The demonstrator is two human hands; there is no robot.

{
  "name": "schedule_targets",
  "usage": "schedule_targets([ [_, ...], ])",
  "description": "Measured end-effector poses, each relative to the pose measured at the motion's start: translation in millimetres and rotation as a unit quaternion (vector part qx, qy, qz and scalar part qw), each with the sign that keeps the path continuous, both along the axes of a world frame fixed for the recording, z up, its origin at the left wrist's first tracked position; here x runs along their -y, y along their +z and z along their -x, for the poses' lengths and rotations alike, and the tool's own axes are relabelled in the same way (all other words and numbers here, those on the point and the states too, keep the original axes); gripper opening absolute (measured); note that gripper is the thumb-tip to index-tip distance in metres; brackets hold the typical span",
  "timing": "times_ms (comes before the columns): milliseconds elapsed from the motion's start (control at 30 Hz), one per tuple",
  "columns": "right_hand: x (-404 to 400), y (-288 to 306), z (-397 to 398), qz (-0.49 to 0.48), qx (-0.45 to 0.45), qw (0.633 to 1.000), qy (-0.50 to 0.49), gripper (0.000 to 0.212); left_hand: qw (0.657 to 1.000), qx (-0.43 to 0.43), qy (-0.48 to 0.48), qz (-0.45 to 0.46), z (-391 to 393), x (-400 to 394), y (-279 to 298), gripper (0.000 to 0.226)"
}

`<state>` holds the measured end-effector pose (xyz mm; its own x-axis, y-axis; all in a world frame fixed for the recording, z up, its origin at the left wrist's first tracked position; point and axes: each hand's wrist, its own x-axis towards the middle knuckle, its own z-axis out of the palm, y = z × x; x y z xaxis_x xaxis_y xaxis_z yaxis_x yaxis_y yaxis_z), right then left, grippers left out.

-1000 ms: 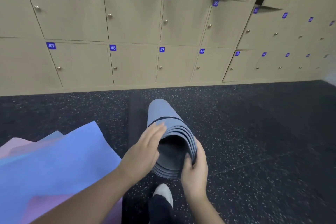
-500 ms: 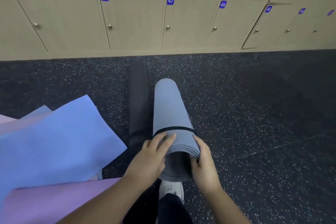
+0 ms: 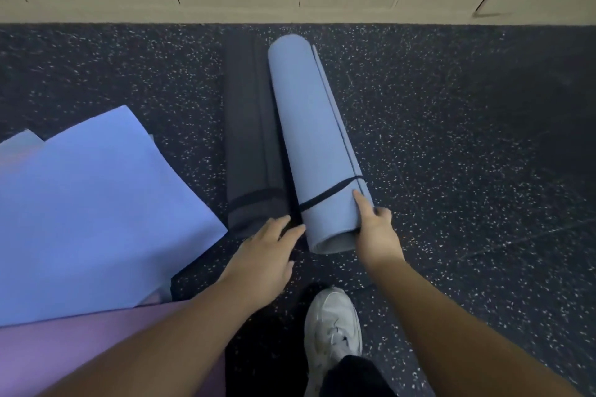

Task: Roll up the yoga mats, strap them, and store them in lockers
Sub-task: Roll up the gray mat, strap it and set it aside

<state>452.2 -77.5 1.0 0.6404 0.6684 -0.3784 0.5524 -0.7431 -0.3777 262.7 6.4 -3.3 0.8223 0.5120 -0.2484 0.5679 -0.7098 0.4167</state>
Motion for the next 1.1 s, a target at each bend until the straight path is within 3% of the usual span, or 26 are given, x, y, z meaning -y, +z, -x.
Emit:
schedule_targets([
  [100,-25,-22,3,-0.032,-0.006,0.999,0.017,0.061,0.999,-0.031,-0.003,0.014,-2,-4,-21,0.062],
  [367,-48,-27,22,-0.011,-0.007,0.996,0.091,0.071,0.995,-0.073,0.015,0.061,19,18,-62,0.057],
  [833,-23,-56,57,-0.090,0.087,0.989,0.079,0.077,0.992,-0.116,0.040,0.041,98,63,-112,0.062],
  [1000,-10,-71,111,-0.089,0.128,0.968,0.195,0.083,0.997,-0.076,-0.004,-0.017,143,57,-120,0.066],
  [1100,-2,-84,157,-0.062,0.082,0.944,0.314,0.088,0.992,-0.110,-0.014,-0.063,185,41,-124,0.072],
])
